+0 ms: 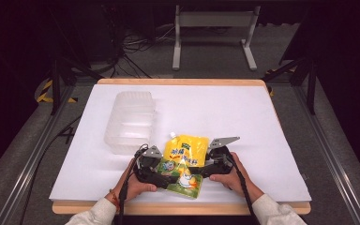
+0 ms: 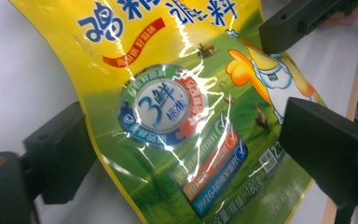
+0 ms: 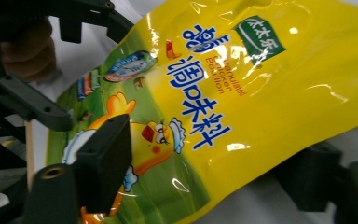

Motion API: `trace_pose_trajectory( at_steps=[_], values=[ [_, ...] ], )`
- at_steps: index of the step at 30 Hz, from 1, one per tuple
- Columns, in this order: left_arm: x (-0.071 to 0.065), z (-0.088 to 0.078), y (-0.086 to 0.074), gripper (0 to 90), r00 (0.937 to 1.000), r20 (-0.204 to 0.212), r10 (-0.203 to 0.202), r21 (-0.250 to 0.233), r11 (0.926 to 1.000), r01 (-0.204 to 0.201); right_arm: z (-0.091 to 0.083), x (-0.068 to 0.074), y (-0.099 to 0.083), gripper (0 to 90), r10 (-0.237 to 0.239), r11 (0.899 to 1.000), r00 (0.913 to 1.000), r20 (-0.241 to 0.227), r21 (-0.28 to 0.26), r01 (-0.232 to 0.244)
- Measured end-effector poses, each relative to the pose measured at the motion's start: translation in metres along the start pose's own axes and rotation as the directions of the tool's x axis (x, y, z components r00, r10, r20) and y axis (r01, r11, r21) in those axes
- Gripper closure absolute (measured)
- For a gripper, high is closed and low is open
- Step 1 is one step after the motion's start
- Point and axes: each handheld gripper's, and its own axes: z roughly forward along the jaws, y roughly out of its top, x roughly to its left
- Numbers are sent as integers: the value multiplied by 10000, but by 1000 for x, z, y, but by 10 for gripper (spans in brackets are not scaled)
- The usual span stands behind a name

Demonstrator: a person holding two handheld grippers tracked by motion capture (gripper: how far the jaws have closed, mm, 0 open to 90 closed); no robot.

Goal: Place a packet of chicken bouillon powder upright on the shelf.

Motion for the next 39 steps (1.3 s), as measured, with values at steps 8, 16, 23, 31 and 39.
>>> trace_pose_trajectory(
  at_steps=[8, 16, 23, 31, 39],
  values=[
    [1, -16, 3, 340, 9990, -124, 419, -336, 9985, -423, -12, 7, 2, 731, -314, 9969, 9993, 218, -712, 329],
    [0, -35, 6, 683, 9925, -603, 1060, -714, 9913, -1102, -29, 24, 9, 877, -1020, 9837, 9948, -47, -1495, 1002],
    [-10, -47, 13, 807, 9803, -863, 1775, -947, 9781, -1854, -46, 38, 17, 900, -1548, 9635, 9874, 314, -2164, 1579],
    [-14, -58, 21, 845, 9676, -1423, 2086, -1161, 9673, -2256, -55, 60, 28, 900, -2370, 9334, 9691, 687, -2605, 2467],
    [-19, -64, 33, 840, 9486, -2135, 2336, -1101, 9590, -2610, -58, 66, 35, 900, -2635, 9218, 9591, 1034, -2662, 2819]
  ],
)
